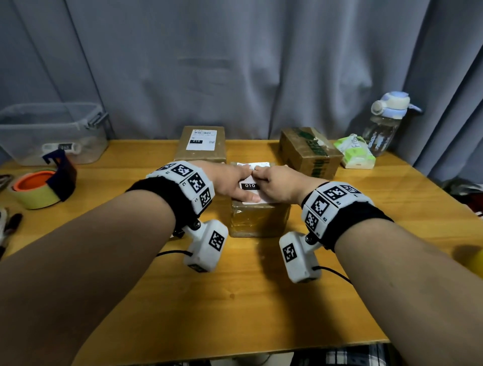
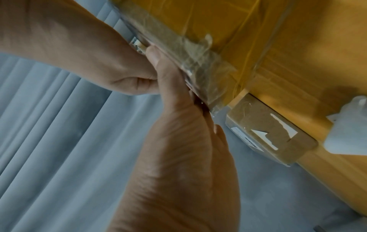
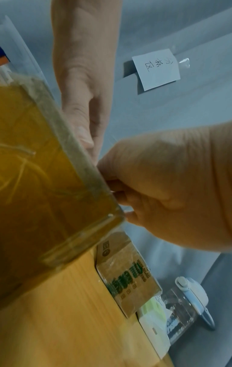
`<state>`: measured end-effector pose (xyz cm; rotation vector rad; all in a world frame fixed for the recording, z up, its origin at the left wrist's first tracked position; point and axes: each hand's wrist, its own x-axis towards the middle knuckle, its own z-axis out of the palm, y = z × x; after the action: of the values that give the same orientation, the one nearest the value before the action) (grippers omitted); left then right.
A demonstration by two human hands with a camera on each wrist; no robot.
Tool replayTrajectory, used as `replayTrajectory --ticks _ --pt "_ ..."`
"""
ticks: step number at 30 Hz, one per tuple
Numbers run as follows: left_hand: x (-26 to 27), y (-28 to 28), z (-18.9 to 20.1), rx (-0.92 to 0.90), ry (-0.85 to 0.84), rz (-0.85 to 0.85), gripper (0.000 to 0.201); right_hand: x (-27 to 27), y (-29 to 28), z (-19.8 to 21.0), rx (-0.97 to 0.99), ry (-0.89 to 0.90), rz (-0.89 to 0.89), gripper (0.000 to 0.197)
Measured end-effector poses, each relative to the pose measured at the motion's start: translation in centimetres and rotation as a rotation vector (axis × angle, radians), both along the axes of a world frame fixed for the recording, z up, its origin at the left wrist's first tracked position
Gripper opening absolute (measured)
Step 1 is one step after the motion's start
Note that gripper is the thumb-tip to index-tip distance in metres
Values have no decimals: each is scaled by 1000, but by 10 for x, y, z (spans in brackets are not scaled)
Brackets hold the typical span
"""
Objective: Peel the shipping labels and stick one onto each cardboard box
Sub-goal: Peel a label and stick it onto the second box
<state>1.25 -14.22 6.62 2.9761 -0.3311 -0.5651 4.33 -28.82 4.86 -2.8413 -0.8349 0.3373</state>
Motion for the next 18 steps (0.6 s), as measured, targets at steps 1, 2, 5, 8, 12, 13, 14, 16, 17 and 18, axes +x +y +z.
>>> replayTrajectory --ticks 1,2,5,8,12,13,14,16,17,18 --pt "2 -1 0 18 5 -3 85 2 1 0 -7 4 -7 41" --pt "4 -1 1 43 4 -8 88 5 3 0 -11 9 -14 40" --pt "9 -2 1 133 22 -20 96 11 6 0 -15 23 -16 42" --pt "12 0 1 186 34 -24 101 15 8 -1 -54 18 -19 47" --pt "12 5 -3 245 3 6 109 17 10 -6 -109 10 -45 51" --pt "12 7 -4 251 -7 23 111 17 8 -7 -114 4 -55 52" --pt "11 9 -6 250 -17 41 113 17 6 -8 -122 -2 -71 53" --pt "8 12 -10 235 -29 69 117 16 0 -10 -143 -9 -123 59" --pt "6 13 -11 236 -28 79 120 16 -3 -10 -155 -6 -151 62" --pt "6 13 -11 245 -31 89 125 16 -5 -10 -171 -2 -174 66"
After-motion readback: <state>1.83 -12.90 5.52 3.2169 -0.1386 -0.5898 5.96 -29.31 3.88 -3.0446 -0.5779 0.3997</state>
